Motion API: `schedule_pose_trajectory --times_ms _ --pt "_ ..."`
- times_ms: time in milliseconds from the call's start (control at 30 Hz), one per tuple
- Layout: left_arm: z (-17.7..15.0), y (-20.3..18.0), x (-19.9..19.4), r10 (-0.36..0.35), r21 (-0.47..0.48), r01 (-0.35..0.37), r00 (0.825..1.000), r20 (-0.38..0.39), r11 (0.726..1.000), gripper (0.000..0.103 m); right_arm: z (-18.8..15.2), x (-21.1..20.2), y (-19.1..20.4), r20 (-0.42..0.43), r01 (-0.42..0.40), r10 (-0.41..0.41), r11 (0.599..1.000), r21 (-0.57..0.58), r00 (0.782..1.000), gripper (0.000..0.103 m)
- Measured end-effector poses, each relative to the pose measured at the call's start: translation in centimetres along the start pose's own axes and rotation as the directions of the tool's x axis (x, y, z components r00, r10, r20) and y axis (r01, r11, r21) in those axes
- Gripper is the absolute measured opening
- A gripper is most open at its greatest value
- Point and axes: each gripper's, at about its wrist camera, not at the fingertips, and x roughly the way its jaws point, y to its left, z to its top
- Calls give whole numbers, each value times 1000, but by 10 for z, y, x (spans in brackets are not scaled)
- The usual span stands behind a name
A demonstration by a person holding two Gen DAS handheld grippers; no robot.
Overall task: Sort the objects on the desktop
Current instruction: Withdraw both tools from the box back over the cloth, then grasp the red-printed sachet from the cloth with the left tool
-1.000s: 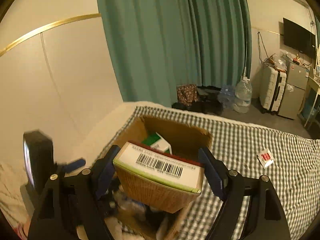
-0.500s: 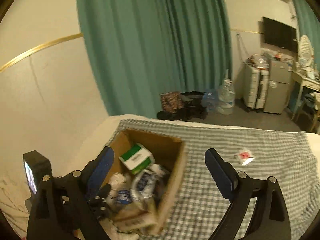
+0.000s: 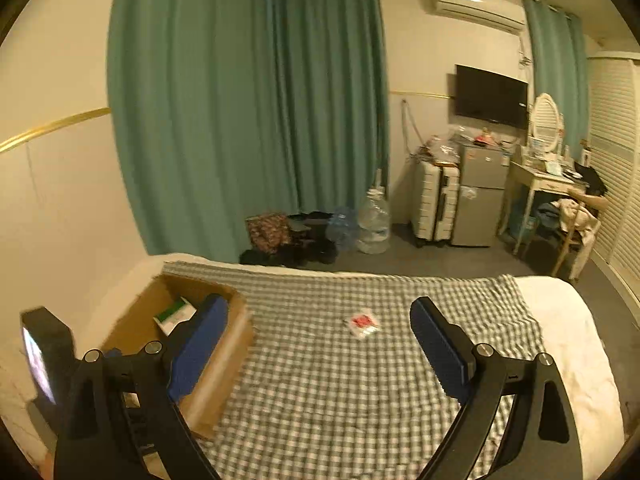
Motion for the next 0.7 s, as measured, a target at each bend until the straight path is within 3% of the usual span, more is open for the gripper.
schedule_pose_trajectory --times_ms 267,500,700 --pt "-19 -67 30 -7 44 10 998 -54 999 103 -39 15 -71 28 54 -56 997 54 998 93" --pt "-18 -124 88 9 131 2 996 -85 991 103 -74 53 -131 13 110 -113 986 129 994 93" --pt "-10 -144 153 33 91 -25 995 -96 996 103 -99 99 -171 -38 151 -146 970 189 988 93"
